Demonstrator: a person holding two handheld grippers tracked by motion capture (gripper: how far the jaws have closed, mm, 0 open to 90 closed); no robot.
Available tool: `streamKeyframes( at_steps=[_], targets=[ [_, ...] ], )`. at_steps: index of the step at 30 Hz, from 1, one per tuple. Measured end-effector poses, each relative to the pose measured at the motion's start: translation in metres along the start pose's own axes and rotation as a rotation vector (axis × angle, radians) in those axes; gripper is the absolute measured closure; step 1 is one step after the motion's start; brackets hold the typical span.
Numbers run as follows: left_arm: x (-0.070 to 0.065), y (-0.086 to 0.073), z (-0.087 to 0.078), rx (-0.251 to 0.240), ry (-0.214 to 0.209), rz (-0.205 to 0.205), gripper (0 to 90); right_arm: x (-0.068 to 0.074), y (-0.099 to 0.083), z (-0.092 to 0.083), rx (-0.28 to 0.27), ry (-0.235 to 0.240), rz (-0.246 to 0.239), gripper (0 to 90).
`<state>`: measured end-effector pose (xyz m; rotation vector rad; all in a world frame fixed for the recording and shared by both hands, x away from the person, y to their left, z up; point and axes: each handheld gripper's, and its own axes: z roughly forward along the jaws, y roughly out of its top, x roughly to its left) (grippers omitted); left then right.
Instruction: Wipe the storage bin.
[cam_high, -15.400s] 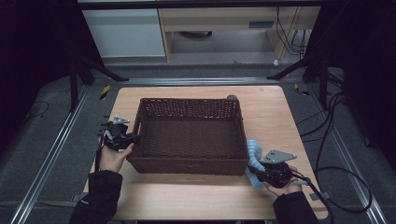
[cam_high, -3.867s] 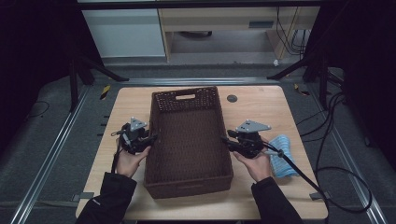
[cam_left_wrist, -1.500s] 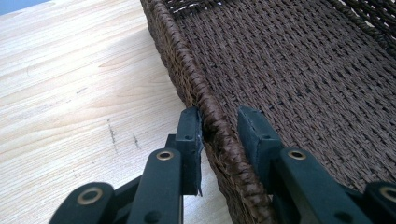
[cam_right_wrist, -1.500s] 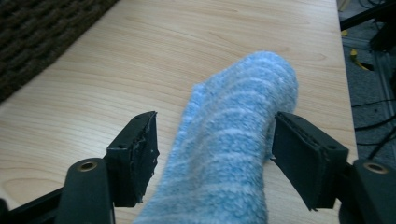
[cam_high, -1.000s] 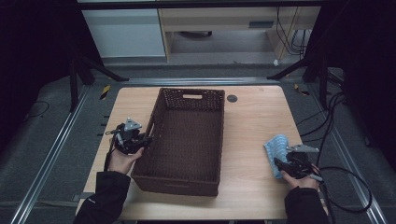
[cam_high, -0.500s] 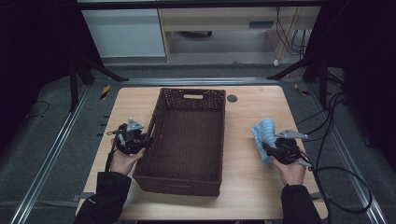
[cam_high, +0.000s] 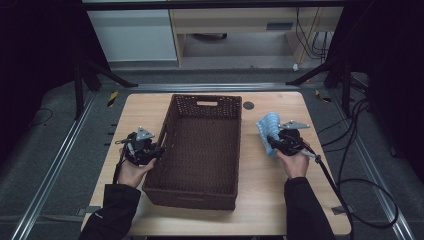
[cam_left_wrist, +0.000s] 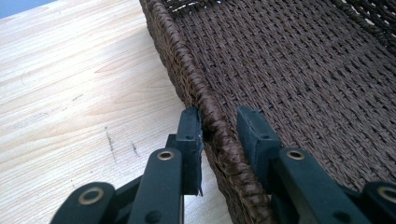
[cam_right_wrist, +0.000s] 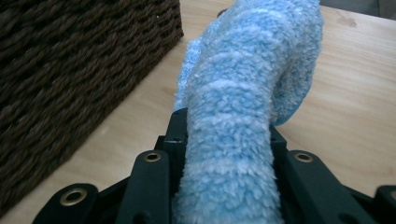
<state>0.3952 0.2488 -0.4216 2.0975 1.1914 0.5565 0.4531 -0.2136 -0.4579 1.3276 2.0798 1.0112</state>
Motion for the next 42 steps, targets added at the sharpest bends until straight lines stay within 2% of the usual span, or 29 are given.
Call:
streamKeyframes(
  at_steps=[3, 5, 10, 11, 13, 15, 16, 17, 20, 23, 24, 28, 31, 33, 34, 36, 37, 38, 41, 42],
  targets=[
    [0.000, 0.000, 0.000, -0.003, -0.001, -0.002, 70.9, 0.002, 0.010, 0.010, 0.000, 0.002, -0.022, 65.4],
    [0.000, -0.001, 0.000, -0.004, -0.004, -0.006, 70.9, 0.006, 0.019, 0.017, -0.018, 0.013, -0.036, 65.6],
    [0.000, -0.001, 0.000, -0.005, -0.004, -0.006, 70.9, 0.010, 0.029, 0.029, -0.050, 0.030, -0.028, 65.7],
    [0.000, -0.001, 0.000, -0.006, -0.003, -0.005, 70.9, 0.011, 0.030, 0.033, -0.058, 0.043, -0.010, 65.8],
    [0.000, 0.000, 0.000, -0.005, -0.003, -0.004, 70.9, 0.013, 0.029, 0.045, -0.042, 0.041, -0.015, 65.9],
    [0.000, 0.000, 0.000, -0.005, -0.003, -0.003, 70.9, 0.015, 0.027, 0.049, -0.036, 0.047, -0.020, 65.9],
    [0.000, 0.000, 0.000, -0.006, -0.004, -0.002, 70.9, 0.018, 0.024, 0.056, -0.011, 0.037, -0.042, 66.0],
    [0.000, 0.000, 0.000, -0.006, -0.004, -0.002, 70.9, 0.018, 0.024, 0.056, -0.011, 0.037, -0.042, 66.0],
    [0.001, 0.000, 0.000, -0.005, -0.004, 0.000, 70.9, 0.021, 0.016, 0.070, 0.025, 0.023, -0.067, 66.4],
    [0.000, 0.000, 0.001, -0.003, -0.003, 0.002, 70.9, 0.025, 0.016, 0.076, 0.022, 0.025, -0.085, 66.9],
    [0.000, 0.000, 0.001, -0.002, -0.003, 0.001, 70.9, 0.027, 0.018, 0.078, 0.008, 0.056, -0.081, 67.1],
    [0.000, 0.001, 0.001, -0.001, -0.001, 0.002, 70.9, 0.033, 0.028, 0.077, -0.030, 0.093, -0.118, 67.4],
    [0.000, 0.001, 0.001, 0.001, 0.001, 0.006, 71.0, 0.034, 0.038, 0.072, -0.061, 0.098, -0.141, 67.4],
    [0.000, 0.001, 0.001, 0.002, 0.001, 0.007, 71.0, 0.035, 0.042, 0.069, -0.081, 0.099, -0.140, 67.4],
    [0.000, 0.001, 0.001, 0.004, 0.001, 0.009, 71.0, 0.032, 0.048, 0.064, -0.121, 0.105, -0.130, 67.4],
    [0.000, 0.001, 0.001, 0.004, 0.001, 0.009, 71.0, 0.032, 0.054, 0.058, -0.149, 0.101, -0.156, 67.4],
    [0.000, 0.001, 0.001, 0.004, 0.001, 0.009, 71.0, 0.032, 0.054, 0.058, -0.149, 0.101, -0.156, 67.4],
    [0.000, 0.001, 0.001, 0.004, 0.001, 0.009, 71.0, 0.033, 0.061, 0.053, -0.162, 0.101, -0.189, 67.5],
    [0.000, 0.002, 0.001, 0.005, 0.002, 0.009, 71.0, 0.032, 0.063, 0.051, -0.172, 0.110, -0.185, 67.7],
    [0.000, 0.002, 0.001, 0.005, 0.002, 0.010, 71.0, 0.031, 0.060, 0.055, -0.145, 0.114, -0.190, 68.0]
  ],
)
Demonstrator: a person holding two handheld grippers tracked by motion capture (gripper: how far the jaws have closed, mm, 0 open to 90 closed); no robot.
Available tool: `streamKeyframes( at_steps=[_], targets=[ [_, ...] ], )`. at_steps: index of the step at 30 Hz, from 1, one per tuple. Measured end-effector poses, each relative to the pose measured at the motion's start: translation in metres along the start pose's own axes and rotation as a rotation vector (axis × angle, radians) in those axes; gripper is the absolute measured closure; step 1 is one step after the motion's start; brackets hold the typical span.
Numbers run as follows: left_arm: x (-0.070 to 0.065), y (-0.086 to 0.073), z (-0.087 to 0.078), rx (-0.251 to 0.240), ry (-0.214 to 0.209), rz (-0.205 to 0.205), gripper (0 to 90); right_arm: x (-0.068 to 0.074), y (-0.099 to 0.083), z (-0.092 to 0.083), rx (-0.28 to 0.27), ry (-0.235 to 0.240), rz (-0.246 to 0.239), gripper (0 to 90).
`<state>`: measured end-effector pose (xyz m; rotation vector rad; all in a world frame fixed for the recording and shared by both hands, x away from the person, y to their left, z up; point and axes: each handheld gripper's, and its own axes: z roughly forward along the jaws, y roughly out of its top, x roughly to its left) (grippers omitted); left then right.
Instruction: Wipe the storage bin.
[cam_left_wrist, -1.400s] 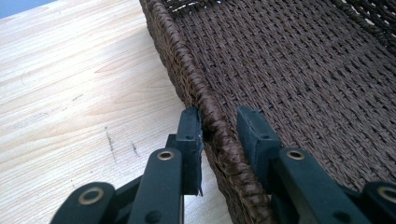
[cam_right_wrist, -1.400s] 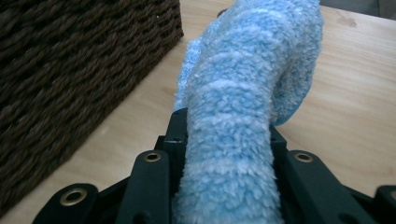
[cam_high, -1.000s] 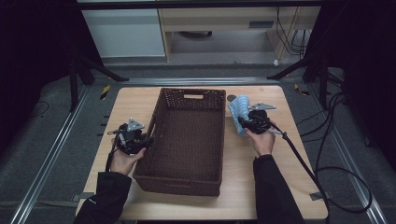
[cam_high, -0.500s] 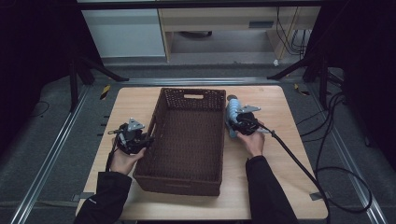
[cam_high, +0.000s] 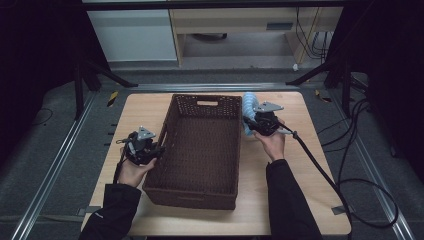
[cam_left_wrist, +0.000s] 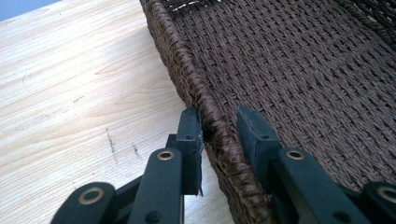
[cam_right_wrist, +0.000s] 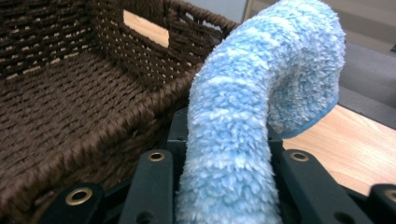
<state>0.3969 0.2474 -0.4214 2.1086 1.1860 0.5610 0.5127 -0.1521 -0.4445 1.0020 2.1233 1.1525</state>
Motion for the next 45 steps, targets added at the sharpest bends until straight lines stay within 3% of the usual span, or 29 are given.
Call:
streamKeyframes(
  at_steps=[7, 10, 12, 15, 19, 20, 23, 27, 34, 36, 38, 39, 45],
  targets=[
    [0.000, 0.000, 0.000, 0.001, 0.001, 0.001, 71.0, 0.006, -0.014, 0.014, 0.090, 0.013, -0.042, 68.2],
    [0.001, 0.001, 0.000, 0.001, 0.001, 0.002, 71.0, 0.003, -0.023, 0.021, 0.126, 0.021, -0.008, 68.2],
    [0.001, 0.002, 0.002, 0.000, -0.002, 0.001, 71.1, -0.002, -0.035, 0.025, 0.181, 0.017, 0.003, 68.3],
    [0.002, 0.003, 0.003, 0.000, -0.004, 0.001, 71.1, -0.005, -0.041, 0.025, 0.179, 0.020, 0.032, 68.3],
    [0.003, 0.004, 0.004, -0.003, -0.009, -0.001, 71.1, -0.004, -0.035, 0.019, 0.140, 0.022, 0.022, 68.3],
    [0.003, 0.004, 0.005, -0.003, -0.009, 0.000, 71.0, -0.002, -0.024, 0.011, 0.067, 0.038, 0.027, 68.2],
    [0.003, 0.005, 0.005, -0.003, -0.008, 0.000, 71.0, -0.001, -0.010, 0.002, 0.023, 0.028, -0.002, 68.2],
    [0.003, 0.006, 0.006, -0.002, -0.006, 0.000, 71.0, -0.001, 0.002, -0.007, 0.003, 0.021, -0.025, 68.2],
    [0.004, 0.008, 0.007, 0.007, -0.013, 0.000, 70.0, 0.002, -0.011, -0.003, 0.060, 0.029, -0.029, 68.2],
    [0.006, 0.008, 0.007, 0.012, -0.019, -0.028, 66.4, 0.002, -0.027, 0.003, 0.118, 0.034, -0.017, 68.2],
    [0.007, 0.008, 0.007, 0.013, -0.012, -0.027, 64.9, 0.002, -0.031, 0.004, 0.128, 0.038, -0.008, 68.2],
    [0.007, 0.009, 0.006, 0.012, 0.000, -0.029, 60.3, 0.003, -0.042, 0.008, 0.155, 0.045, -0.002, 68.3],
    [0.006, 0.009, 0.002, 0.003, 0.009, -0.030, 52.1, 0.007, -0.043, 0.006, 0.146, 0.060, 0.009, 68.3]
  ],
)
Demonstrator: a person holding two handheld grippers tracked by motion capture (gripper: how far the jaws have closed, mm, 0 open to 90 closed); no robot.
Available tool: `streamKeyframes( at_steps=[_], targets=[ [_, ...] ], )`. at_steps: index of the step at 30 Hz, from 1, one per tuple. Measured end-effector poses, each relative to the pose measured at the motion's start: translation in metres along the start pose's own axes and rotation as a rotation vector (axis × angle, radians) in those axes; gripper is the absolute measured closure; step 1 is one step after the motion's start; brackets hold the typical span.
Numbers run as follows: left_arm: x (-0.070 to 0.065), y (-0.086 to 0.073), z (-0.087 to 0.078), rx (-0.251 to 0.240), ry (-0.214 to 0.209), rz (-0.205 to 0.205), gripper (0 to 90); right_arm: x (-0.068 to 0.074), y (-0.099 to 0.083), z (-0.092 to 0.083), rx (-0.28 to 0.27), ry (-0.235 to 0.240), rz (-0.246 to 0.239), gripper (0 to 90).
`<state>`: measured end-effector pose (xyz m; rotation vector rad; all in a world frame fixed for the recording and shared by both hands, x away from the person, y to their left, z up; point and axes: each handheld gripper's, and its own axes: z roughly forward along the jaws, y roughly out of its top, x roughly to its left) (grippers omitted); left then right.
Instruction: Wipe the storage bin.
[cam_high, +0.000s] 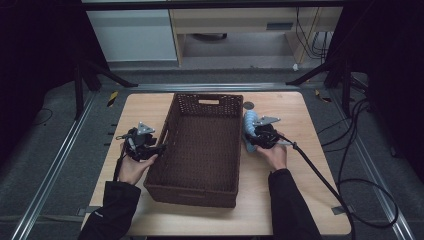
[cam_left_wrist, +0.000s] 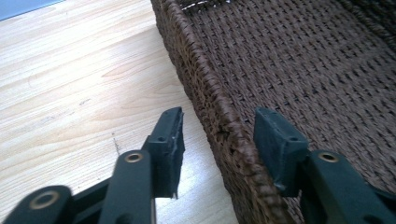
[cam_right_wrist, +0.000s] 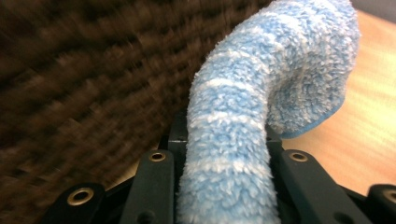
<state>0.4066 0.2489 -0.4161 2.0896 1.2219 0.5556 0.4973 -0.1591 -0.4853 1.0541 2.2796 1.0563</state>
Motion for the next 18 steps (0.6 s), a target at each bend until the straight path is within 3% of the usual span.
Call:
streamKeyframes(
  at_steps=[6, 11, 15, 18],
  targets=[
    [-0.006, -0.002, -0.006, 0.013, 0.019, 0.030, 50.2, 0.008, 0.032, -0.034, -0.103, 0.005, -0.057, 68.2],
    [-0.010, -0.011, -0.015, 0.034, -0.003, 0.032, 52.9, 0.011, 0.033, -0.043, -0.101, 0.000, -0.075, 68.2],
    [-0.011, -0.017, -0.016, 0.037, -0.040, 0.012, 64.6, 0.015, 0.021, -0.038, -0.071, 0.008, -0.066, 68.1],
    [-0.012, -0.017, -0.015, 0.034, -0.040, 0.006, 70.0, 0.017, 0.014, -0.034, -0.042, 0.005, -0.077, 68.2]
  ],
)
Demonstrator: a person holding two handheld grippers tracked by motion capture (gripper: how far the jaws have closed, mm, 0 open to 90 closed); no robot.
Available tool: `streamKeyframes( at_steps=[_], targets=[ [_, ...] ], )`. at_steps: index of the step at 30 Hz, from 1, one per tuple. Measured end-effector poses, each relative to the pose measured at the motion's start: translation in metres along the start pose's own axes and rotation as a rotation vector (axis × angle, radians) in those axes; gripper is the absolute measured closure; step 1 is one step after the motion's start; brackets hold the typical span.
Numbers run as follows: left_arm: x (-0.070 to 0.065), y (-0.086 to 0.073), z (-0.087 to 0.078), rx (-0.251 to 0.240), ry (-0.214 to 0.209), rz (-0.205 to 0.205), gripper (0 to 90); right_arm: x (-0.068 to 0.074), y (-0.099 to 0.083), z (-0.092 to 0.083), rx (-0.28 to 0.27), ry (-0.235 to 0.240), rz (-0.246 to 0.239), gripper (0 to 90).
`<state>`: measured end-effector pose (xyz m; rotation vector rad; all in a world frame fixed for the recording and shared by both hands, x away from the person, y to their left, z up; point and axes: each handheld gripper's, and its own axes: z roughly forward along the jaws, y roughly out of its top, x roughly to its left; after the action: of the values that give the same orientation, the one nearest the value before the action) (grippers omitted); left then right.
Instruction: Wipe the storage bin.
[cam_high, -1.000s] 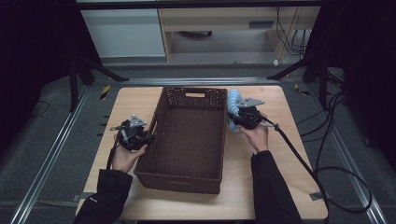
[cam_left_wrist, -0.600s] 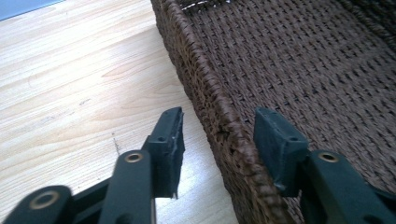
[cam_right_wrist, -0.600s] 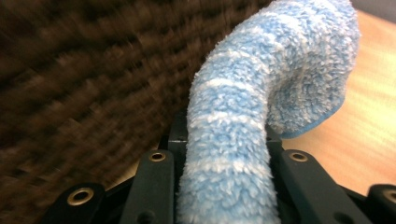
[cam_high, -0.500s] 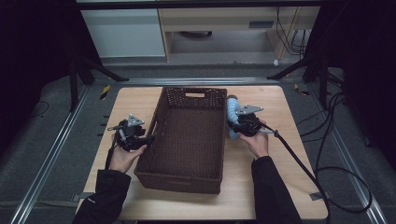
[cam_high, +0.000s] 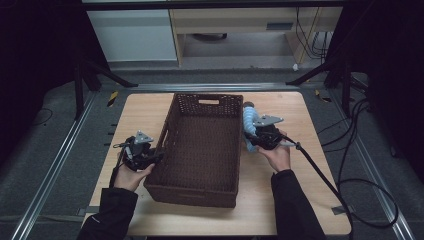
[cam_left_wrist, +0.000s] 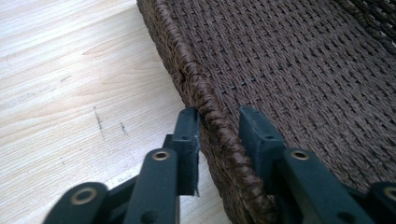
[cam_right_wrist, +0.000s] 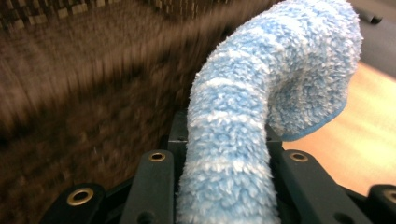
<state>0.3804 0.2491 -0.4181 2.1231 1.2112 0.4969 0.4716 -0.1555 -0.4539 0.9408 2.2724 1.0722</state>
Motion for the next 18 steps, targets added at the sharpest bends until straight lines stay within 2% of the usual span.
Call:
streamKeyframes(
  at_steps=[1, 2, 5, 8, 10, 11, 13, 14, 18],
  targets=[
    [0.000, 0.000, 0.000, -0.002, 0.001, -0.004, 70.8, 0.001, -0.008, 0.004, 0.029, 0.005, 0.005, 68.1],
    [0.000, 0.000, 0.000, -0.002, 0.001, -0.004, 71.6, 0.001, -0.008, 0.004, 0.029, 0.005, 0.005, 68.1],
    [0.000, 0.000, 0.001, -0.005, 0.003, -0.012, 73.0, 0.004, -0.021, 0.013, 0.076, 0.011, 0.022, 68.0],
    [0.000, 0.000, 0.002, -0.008, 0.004, -0.016, 73.7, 0.005, -0.023, 0.015, 0.078, 0.016, 0.032, 68.0],
    [0.002, 0.001, 0.003, -0.013, -0.001, -0.024, 73.7, 0.005, -0.017, 0.009, 0.042, 0.030, 0.048, 68.0],
    [0.003, 0.002, 0.004, -0.014, -0.004, -0.027, 73.7, 0.005, -0.017, 0.009, 0.042, 0.030, 0.048, 68.0],
    [0.004, 0.004, 0.006, -0.014, -0.002, -0.030, 73.7, 0.004, -0.007, 0.000, 0.008, 0.031, 0.036, 68.0],
    [0.005, 0.006, 0.008, -0.015, 0.001, -0.032, 73.7, 0.004, 0.002, -0.010, -0.031, 0.027, 0.029, 68.0],
    [0.007, 0.011, 0.013, -0.013, 0.005, -0.033, 73.7, 0.003, 0.013, -0.021, -0.060, 0.018, 0.015, 68.0]
  ],
)
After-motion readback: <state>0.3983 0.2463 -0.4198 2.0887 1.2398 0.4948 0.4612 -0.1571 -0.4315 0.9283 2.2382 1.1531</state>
